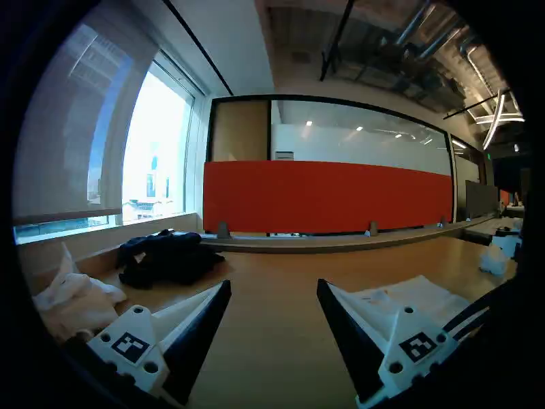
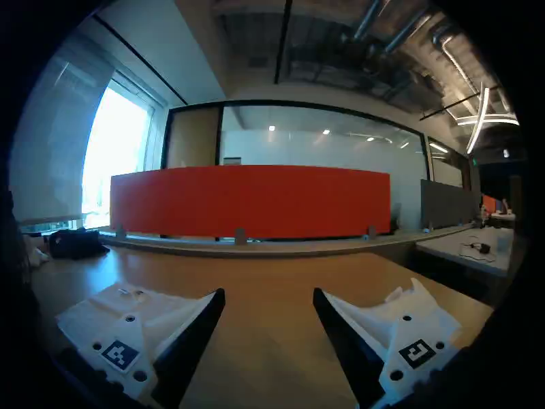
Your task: Fold towel
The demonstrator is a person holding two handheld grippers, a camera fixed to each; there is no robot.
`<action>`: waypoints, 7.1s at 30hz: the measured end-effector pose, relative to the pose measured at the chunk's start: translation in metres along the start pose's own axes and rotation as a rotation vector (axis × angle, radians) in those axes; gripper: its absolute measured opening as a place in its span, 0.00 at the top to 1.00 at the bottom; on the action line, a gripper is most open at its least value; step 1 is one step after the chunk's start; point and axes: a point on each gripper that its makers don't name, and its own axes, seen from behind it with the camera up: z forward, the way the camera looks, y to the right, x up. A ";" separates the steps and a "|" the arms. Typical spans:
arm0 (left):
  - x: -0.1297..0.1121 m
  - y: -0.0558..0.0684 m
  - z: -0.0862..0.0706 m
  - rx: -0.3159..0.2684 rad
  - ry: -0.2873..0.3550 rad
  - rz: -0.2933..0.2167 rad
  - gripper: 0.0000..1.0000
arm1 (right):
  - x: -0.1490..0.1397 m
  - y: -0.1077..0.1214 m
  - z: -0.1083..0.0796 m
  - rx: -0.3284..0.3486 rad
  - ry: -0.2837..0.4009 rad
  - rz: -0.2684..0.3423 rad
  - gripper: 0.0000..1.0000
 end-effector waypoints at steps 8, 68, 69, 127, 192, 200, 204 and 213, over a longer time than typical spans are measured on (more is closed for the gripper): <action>0.053 0.004 -0.008 -0.012 -0.024 0.006 0.07 | 0.056 -0.008 -0.009 0.010 -0.001 0.022 0.00; 0.007 0.110 -0.044 -0.433 -0.485 0.207 0.07 | 0.039 -0.095 -0.052 0.435 -0.460 -0.190 0.00; 0.001 0.111 -0.046 -0.436 -0.495 0.206 0.06 | 0.034 -0.095 -0.053 0.437 -0.467 -0.192 0.00; -0.171 0.136 -0.083 -0.554 -0.835 0.249 0.17 | -0.147 -0.096 -0.116 0.549 -0.764 -0.267 0.04; -0.171 0.134 -0.083 -0.499 -0.872 0.221 0.92 | -0.146 -0.103 -0.117 0.564 -0.809 -0.250 0.88; -0.157 0.137 -0.087 -0.490 -0.870 0.173 0.92 | -0.129 -0.103 -0.116 0.567 -0.782 -0.247 0.88; -0.146 0.139 -0.089 -0.489 -0.865 0.151 0.92 | -0.116 -0.105 -0.116 0.571 -0.761 -0.239 0.88; -0.120 0.141 -0.096 -0.484 -0.860 0.088 0.92 | -0.083 -0.108 -0.118 0.574 -0.721 -0.218 0.88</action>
